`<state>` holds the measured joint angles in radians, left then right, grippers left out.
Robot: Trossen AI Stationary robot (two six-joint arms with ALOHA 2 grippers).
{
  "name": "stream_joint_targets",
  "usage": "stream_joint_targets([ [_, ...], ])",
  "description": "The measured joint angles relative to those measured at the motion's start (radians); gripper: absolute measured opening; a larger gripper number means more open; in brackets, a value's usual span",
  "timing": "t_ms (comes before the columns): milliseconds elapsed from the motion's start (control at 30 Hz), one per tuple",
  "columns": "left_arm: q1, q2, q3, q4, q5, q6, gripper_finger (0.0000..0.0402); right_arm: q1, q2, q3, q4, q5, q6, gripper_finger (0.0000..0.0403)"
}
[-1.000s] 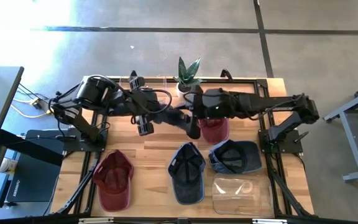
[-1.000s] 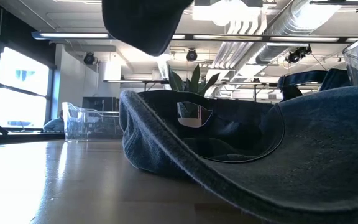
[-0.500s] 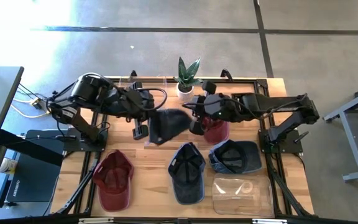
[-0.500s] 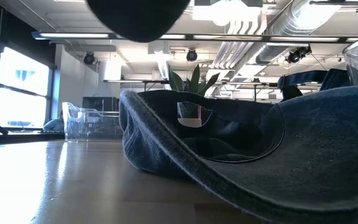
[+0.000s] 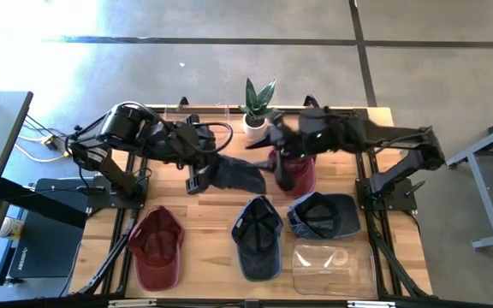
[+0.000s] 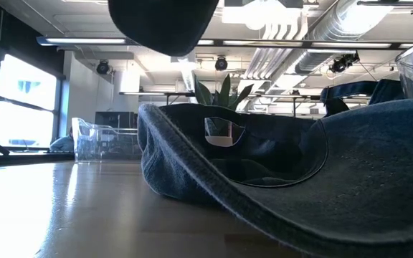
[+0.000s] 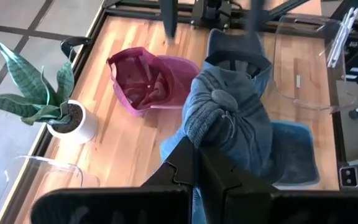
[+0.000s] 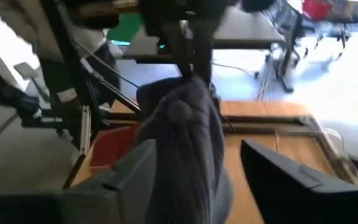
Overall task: Pick & Place hat
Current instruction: Put the left blue cap into the top transparent bin
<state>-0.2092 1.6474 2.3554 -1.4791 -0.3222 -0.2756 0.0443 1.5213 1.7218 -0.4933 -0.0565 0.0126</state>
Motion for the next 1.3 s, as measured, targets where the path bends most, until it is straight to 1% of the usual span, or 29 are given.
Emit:
stream_joint_targets([
  [67, 0.000, 0.000, 0.000, 0.013, 0.000, 0.000, 0.0000, 0.020, 0.029, -0.001, 0.016, 0.044, -0.070, 0.0262],
  [100, 0.000, 0.000, 0.000, 0.026, 0.000, 0.000, 0.0000, 0.030, 0.043, -0.001, 0.024, 0.076, -0.100, 0.0266],
  [167, 0.000, 0.000, 0.000, 0.036, 0.000, 0.000, 0.0001, 0.048, 0.067, -0.002, 0.039, 0.136, -0.144, 0.0261],
  [200, 0.000, 0.000, 0.000, 0.037, 0.000, 0.000, 0.0000, 0.056, 0.075, -0.002, 0.048, 0.157, -0.157, 0.0250],
  [267, 0.000, 0.000, 0.000, 0.039, 0.000, 0.000, 0.0000, 0.065, 0.085, -0.002, 0.050, 0.181, -0.169, 0.0215],
  [333, 0.000, 0.000, 0.000, 0.039, 0.006, 0.000, 0.0001, 0.070, 0.085, -0.002, 0.035, 0.185, -0.156, 0.0161],
  [467, 0.000, 0.000, 0.000, 0.040, 0.044, 0.005, 0.0001, 0.069, 0.068, -0.002, -0.023, 0.210, -0.099, 0.0034],
  [500, 0.000, 0.000, 0.000, 0.040, 0.050, 0.013, 0.0001, 0.068, 0.064, -0.002, -0.036, 0.219, -0.090, 0.0018],
  [533, 0.000, 0.001, 0.000, 0.040, 0.055, 0.021, 0.0002, 0.067, 0.062, -0.002, -0.042, 0.237, -0.076, 0.0013],
  [567, 0.000, 0.001, 0.000, 0.039, 0.070, 0.029, 0.0006, 0.066, 0.062, -0.001, -0.050, 0.255, -0.049, 0.0017],
  [633, 0.003, 0.001, 0.000, 0.024, 0.108, 0.031, 0.0025, 0.055, 0.061, -0.001, -0.093, 0.258, 0.018, 0.0022],
  [733, 0.031, 0.000, 0.000, -0.025, 0.134, 0.003, 0.0077, 0.038, 0.062, -0.002, -0.173, 0.222, 0.096, 0.0006],
  [833, 0.065, 0.000, 0.000, -0.092, 0.127, -0.026, 0.0138, 0.026, 0.062, -0.003, -0.227, 0.224, 0.179, 0.0009],
  [933, 0.082, -0.001, 0.000, -0.079, 0.134, -0.066, 0.0192, 0.011, 0.060, -0.003, -0.251, 0.207, 0.248, 0.0005],
  [1000, 0.077, -0.001, 0.000, -0.051, 0.125, -0.106, 0.0215, 0.003, 0.057, -0.003, -0.245, 0.206, 0.258, 0.0004],
  [1067, 0.058, 0.010, 0.000, -0.042, 0.106, -0.133, 0.0225, -0.006, 0.055, -0.003, -0.241, 0.215, 0.271, 0.0006],
  [1133, 0.034, 0.035, 0.001, -0.030, 0.066, -0.173, 0.0226, -0.017, 0.054, -0.003, -0.242, 0.219, 0.299, 0.0004],
  [1233, -0.016, 0.084, -0.002, -0.046, -0.047, -0.241, 0.0218, -0.035, 0.054, -0.003, -0.242, 0.231, 0.334, 0.0004],
  [1300, -0.046, 0.099, -0.002, -0.050, -0.150, -0.280, 0.0211, -0.045, 0.054, -0.003, -0.238, 0.250, 0.353, 0.0005],
])
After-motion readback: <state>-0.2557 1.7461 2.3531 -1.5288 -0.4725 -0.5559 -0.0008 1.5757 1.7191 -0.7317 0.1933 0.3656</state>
